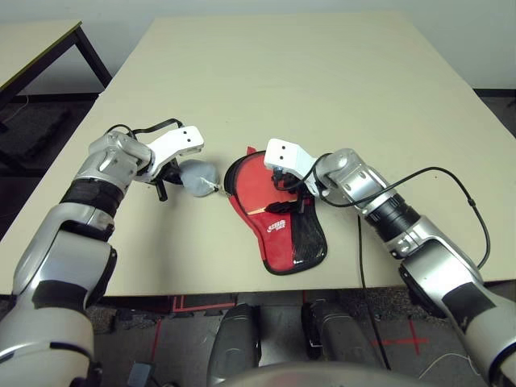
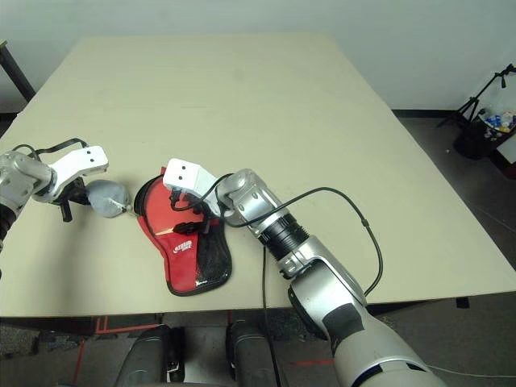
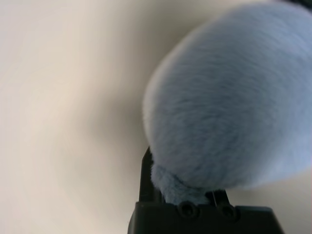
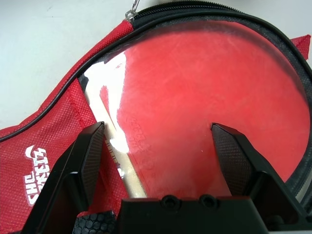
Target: Store the ping-pong paddle in its case and zip it.
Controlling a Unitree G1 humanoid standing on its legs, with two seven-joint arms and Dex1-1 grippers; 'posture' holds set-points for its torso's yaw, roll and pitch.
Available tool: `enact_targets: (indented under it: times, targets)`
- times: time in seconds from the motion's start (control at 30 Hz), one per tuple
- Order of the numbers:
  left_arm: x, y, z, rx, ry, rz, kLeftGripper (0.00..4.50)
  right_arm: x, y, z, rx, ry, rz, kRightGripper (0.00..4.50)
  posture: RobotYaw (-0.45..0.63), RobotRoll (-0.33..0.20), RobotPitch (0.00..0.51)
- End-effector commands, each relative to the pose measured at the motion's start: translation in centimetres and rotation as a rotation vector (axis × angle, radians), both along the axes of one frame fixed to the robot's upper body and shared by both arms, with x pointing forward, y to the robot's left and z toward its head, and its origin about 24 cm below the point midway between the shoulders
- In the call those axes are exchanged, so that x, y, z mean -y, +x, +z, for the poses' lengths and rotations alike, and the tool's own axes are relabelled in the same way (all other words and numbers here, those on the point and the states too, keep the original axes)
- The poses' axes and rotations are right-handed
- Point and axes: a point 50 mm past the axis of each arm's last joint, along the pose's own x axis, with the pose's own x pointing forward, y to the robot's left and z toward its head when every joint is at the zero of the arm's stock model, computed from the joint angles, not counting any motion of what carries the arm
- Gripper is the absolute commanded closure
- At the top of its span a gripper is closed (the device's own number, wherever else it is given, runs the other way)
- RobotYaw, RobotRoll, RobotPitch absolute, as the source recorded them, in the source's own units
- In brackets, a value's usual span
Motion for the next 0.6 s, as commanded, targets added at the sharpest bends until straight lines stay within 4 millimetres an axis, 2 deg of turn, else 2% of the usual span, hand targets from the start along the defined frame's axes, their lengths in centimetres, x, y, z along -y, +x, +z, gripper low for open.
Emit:
enact_targets:
  times: [0.03, 0.23, 0.37, 0.57, 0.6]
  targets:
    - [1.1, 1.4, -0.3, 0.168, -0.016, 0.081, 4.48, 1.0, -0.7, -2.8, -0.086, -0.075, -0.04, 0.0, -0.04, 0.0, 0.114]
    - [4.0, 3.1, 0.0, 0.338, -0.07, 0.123, 4.48, 1.0, -0.9, -3.2, -0.093, -0.078, -0.043, 0.0, -0.04, 0.0, 0.117]
    - [6.2, 4.2, 1.3, 0.486, -0.062, 0.149, 4.48, 0.8, -0.9, -3.2, -0.097, -0.075, -0.04, 0.0, -0.04, 0.0, 0.117]
    - [8.1, 5.1, 3.2, 0.619, -0.063, 0.155, 4.48, 0.5, -1.0, -3.2, -0.099, -0.07, -0.034, 0.0, -0.04, 0.0, 0.12]
    - [9.2, 5.3, 3.7, 0.644, -0.068, 0.131, 4.48, 0.4, -1.2, -3.3, -0.104, -0.066, -0.029, 0.0, -0.04, 0.0, 0.12]
